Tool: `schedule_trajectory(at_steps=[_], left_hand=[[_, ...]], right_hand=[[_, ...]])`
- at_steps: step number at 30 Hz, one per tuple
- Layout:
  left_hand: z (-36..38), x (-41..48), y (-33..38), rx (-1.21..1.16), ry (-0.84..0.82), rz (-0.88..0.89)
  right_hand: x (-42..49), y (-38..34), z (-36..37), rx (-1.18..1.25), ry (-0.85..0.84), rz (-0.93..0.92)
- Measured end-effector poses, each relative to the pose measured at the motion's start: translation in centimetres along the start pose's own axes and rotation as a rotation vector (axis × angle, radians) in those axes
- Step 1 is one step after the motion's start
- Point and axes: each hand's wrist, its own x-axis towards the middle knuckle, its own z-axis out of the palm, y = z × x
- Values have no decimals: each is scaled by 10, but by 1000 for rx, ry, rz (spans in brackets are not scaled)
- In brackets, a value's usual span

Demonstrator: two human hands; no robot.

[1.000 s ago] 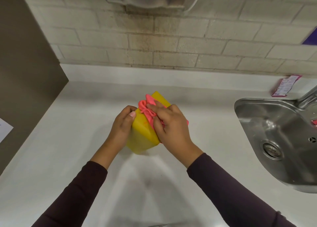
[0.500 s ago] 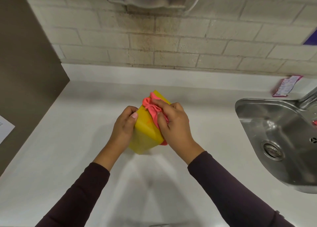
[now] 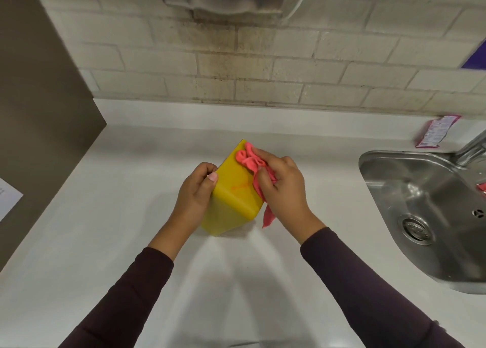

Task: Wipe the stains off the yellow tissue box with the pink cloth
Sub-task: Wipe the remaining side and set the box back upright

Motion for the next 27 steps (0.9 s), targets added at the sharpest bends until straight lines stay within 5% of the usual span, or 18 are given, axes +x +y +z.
schedule_trajectory(at_steps=[4, 15, 27], left_hand=[[0, -2, -3, -64, 0, 3], [-9, 9, -5, -134, -95, -33], [-11, 11, -6, -54, -134, -4]], right_hand=[[-14, -24, 12, 65, 31, -98], [-30, -18, 1, 172, -203, -267], [-30, 0, -24, 223, -384, -217]])
